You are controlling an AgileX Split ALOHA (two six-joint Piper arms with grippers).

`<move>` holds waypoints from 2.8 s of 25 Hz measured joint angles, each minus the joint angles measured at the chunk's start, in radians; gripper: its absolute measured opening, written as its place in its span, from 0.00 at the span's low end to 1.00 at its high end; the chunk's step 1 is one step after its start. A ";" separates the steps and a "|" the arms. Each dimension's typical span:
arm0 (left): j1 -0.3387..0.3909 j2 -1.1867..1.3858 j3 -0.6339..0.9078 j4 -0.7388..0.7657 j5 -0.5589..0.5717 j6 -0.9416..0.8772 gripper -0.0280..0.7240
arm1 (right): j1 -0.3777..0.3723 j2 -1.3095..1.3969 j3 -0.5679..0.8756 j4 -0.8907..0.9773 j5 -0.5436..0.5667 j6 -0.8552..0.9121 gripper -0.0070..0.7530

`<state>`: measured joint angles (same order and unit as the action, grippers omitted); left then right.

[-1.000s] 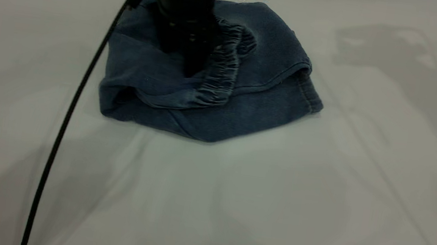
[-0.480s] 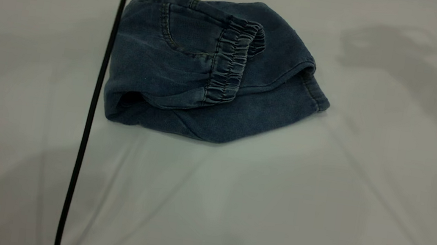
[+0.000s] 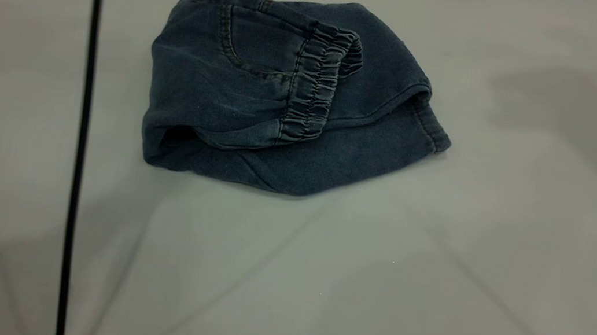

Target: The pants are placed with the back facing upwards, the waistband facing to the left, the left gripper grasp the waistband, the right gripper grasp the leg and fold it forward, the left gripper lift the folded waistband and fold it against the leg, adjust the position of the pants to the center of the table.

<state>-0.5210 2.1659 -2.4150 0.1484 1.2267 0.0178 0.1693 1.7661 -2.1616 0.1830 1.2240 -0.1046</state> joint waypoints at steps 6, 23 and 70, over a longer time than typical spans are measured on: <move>0.000 -0.178 0.058 -0.063 -0.003 -0.067 0.73 | 0.000 -0.200 0.063 0.074 -0.002 0.004 0.71; 0.000 -0.925 0.857 -0.187 -0.005 -0.053 0.73 | 0.000 -0.966 0.887 0.387 -0.002 -0.145 0.71; 0.000 -1.940 1.913 -0.212 -0.151 0.022 0.73 | 0.000 -1.766 1.653 -0.028 -0.153 -0.059 0.71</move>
<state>-0.5210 0.2259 -0.5023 -0.0637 1.0752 0.0403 0.1693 0.0000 -0.5088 0.1550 1.0709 -0.1632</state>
